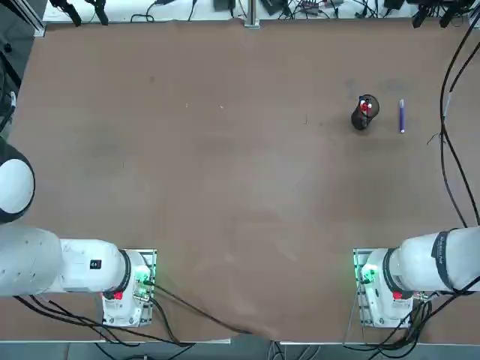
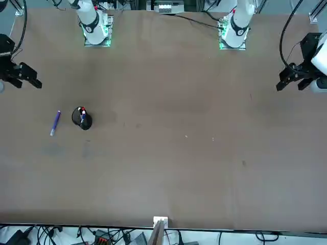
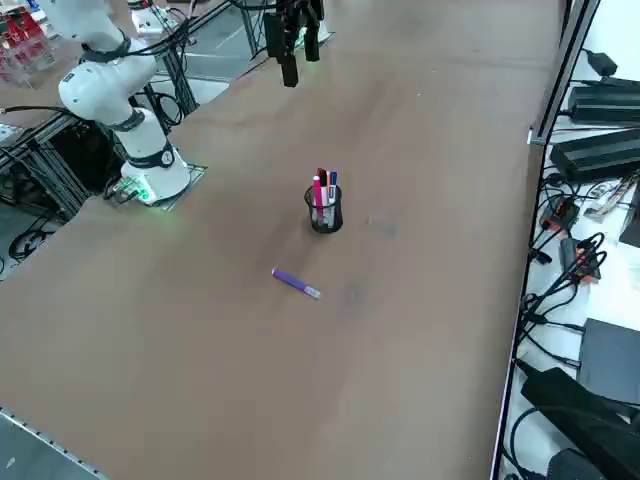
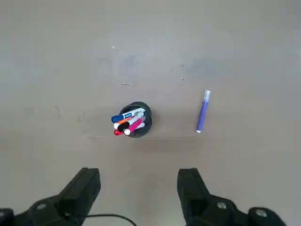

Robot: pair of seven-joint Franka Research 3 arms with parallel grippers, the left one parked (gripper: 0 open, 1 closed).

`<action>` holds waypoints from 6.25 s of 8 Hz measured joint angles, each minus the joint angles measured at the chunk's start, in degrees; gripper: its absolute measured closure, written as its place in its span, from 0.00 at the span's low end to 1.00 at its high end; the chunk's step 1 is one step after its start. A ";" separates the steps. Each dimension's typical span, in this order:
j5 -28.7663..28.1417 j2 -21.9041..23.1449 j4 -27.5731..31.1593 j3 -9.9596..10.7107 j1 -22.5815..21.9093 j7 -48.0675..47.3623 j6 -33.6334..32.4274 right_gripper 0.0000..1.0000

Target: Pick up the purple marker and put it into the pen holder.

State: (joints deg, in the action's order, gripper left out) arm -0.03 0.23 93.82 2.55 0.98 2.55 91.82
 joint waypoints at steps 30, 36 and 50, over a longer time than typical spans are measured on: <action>0.35 -31.54 19.41 -0.01 15.17 -7.88 55.58 0.85; 0.81 -25.90 3.42 -0.12 14.69 -11.86 27.75 0.85; 44.96 -28.26 -8.87 -0.87 -14.20 -115.62 -14.62 0.85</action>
State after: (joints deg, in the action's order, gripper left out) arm 44.93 -28.03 84.96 1.67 -13.21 -113.07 77.20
